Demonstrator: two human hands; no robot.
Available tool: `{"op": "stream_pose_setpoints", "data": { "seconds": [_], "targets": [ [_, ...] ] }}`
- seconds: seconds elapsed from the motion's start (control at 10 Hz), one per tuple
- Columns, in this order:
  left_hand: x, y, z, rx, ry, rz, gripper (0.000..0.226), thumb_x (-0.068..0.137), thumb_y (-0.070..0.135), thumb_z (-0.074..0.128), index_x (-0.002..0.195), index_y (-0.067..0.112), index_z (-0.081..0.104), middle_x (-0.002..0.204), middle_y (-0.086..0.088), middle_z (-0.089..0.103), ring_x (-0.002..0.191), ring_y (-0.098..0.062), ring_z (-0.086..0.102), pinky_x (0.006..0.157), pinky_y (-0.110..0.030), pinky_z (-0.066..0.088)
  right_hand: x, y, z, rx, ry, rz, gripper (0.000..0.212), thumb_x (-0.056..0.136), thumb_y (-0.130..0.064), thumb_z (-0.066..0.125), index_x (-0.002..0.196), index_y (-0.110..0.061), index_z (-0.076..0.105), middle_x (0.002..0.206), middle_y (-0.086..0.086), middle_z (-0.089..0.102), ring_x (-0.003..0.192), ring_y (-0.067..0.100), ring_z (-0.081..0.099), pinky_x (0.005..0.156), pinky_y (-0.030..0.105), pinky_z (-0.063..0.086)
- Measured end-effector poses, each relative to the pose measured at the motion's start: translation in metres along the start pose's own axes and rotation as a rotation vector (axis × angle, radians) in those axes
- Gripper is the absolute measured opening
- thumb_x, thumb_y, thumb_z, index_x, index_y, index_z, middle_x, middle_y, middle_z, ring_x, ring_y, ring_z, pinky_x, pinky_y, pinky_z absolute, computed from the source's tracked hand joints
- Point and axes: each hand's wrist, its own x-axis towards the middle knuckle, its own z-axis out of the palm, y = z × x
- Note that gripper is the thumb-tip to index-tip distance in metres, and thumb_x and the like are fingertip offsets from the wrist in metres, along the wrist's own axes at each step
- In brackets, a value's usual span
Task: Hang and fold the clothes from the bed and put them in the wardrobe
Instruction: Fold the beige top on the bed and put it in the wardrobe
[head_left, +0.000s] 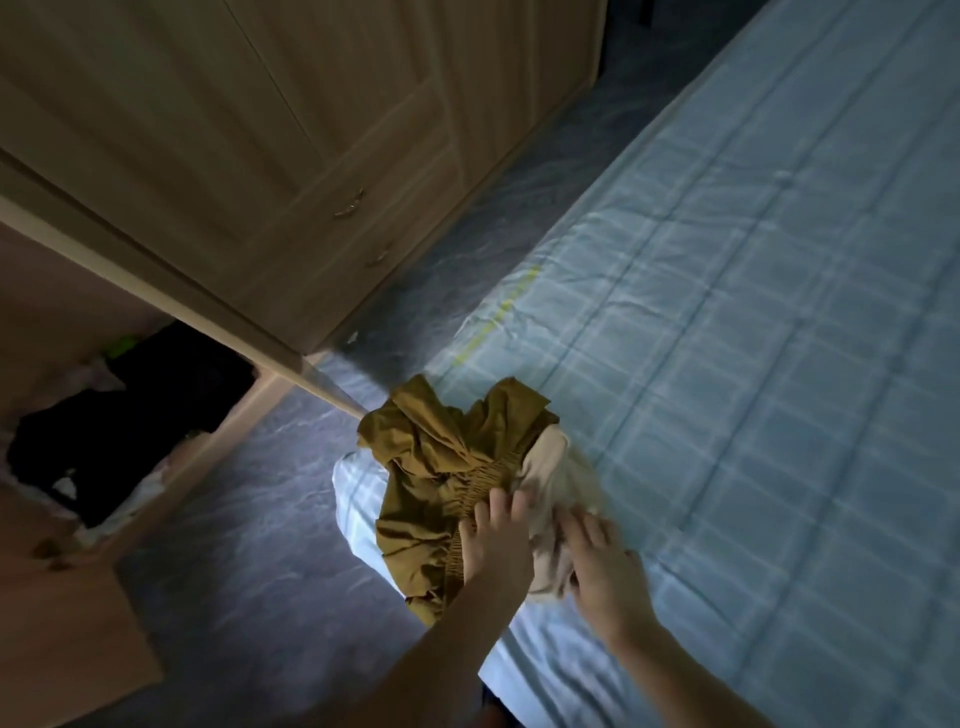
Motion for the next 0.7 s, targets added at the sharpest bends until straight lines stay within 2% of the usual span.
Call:
{"op": "stream_pose_setpoints", "data": {
  "seconds": [0.1, 0.2, 0.3, 0.4, 0.5, 0.6, 0.7],
  "targets": [
    [0.001, -0.001, 0.005, 0.015, -0.008, 0.011, 0.082, 0.038, 0.028, 0.092, 0.107, 0.022, 0.048, 0.090, -0.006, 0.056, 0.071, -0.026, 0.061, 0.056, -0.042, 0.052, 0.003, 0.001, -0.011, 0.056, 0.055, 0.030, 0.033, 0.077, -0.021, 0.055, 0.110, -0.023, 0.058, 0.106, -0.004, 0.061, 0.098, 0.025, 0.058, 0.062, 0.039, 0.052],
    [-0.007, -0.001, -0.009, -0.010, -0.081, 0.077, 0.071, 0.071, 0.032, 0.079, 0.128, 0.023, 0.038, 0.118, -0.005, 0.047, 0.104, -0.027, 0.056, 0.083, -0.045, 0.050, -0.003, 0.009, -0.036, 0.044, -0.024, 0.131, 0.027, 0.084, -0.024, 0.054, 0.110, -0.028, 0.059, 0.108, -0.006, 0.065, 0.102, 0.022, 0.061, 0.076, 0.035, 0.052],
    [-0.008, -0.007, -0.019, -0.050, -0.185, 0.254, 0.053, 0.086, 0.017, 0.061, 0.132, 0.027, 0.036, 0.128, -0.001, 0.037, 0.115, -0.025, 0.046, 0.091, -0.037, 0.045, -0.030, 0.028, -0.064, 0.097, -0.080, 0.231, 0.026, 0.089, -0.029, 0.049, 0.109, -0.032, 0.065, 0.110, -0.001, 0.068, 0.103, 0.021, 0.064, 0.081, 0.029, 0.048],
    [-0.012, 0.004, -0.036, -0.290, -0.307, 0.432, 0.044, 0.082, -0.001, 0.057, 0.107, 0.034, 0.047, 0.114, 0.004, 0.046, 0.102, -0.022, 0.051, 0.081, -0.027, 0.043, -0.080, 0.049, -0.112, 0.249, -0.084, 0.355, 0.027, 0.084, -0.017, 0.053, 0.105, -0.023, 0.068, 0.107, 0.006, 0.069, 0.100, 0.023, 0.065, 0.078, 0.019, 0.042],
    [-0.022, 0.037, -0.068, -0.477, -0.382, 0.488, 0.034, 0.092, 0.000, 0.052, 0.100, 0.033, 0.052, 0.115, 0.000, 0.053, 0.103, -0.019, 0.052, 0.087, -0.025, 0.042, -0.136, 0.067, -0.159, 0.327, 0.038, 0.583, 0.019, 0.088, -0.013, 0.054, 0.101, -0.015, 0.069, 0.095, 0.004, 0.067, 0.086, 0.017, 0.063, 0.073, 0.021, 0.047],
    [-0.030, 0.083, -0.101, -0.489, -0.407, 0.616, 0.030, 0.088, 0.007, 0.060, 0.093, 0.037, 0.056, 0.105, 0.006, 0.057, 0.096, -0.011, 0.054, 0.085, -0.023, 0.047, -0.188, 0.084, -0.205, 0.425, 0.161, 0.664, 0.026, 0.083, -0.008, 0.053, 0.064, -0.023, 0.064, 0.068, -0.006, 0.066, 0.070, 0.013, 0.062, 0.062, 0.029, 0.049],
    [-0.040, 0.133, -0.135, -0.527, -0.405, 0.797, 0.015, 0.071, 0.029, 0.057, 0.078, 0.042, 0.057, 0.093, 0.008, 0.061, 0.089, -0.012, 0.059, 0.084, -0.032, 0.049, -0.228, 0.083, -0.248, 0.449, 0.263, 0.751, 0.020, 0.084, -0.010, 0.052, 0.076, -0.013, 0.070, 0.079, 0.002, 0.070, 0.074, 0.016, 0.064, 0.066, 0.032, 0.051]
  ]
}}
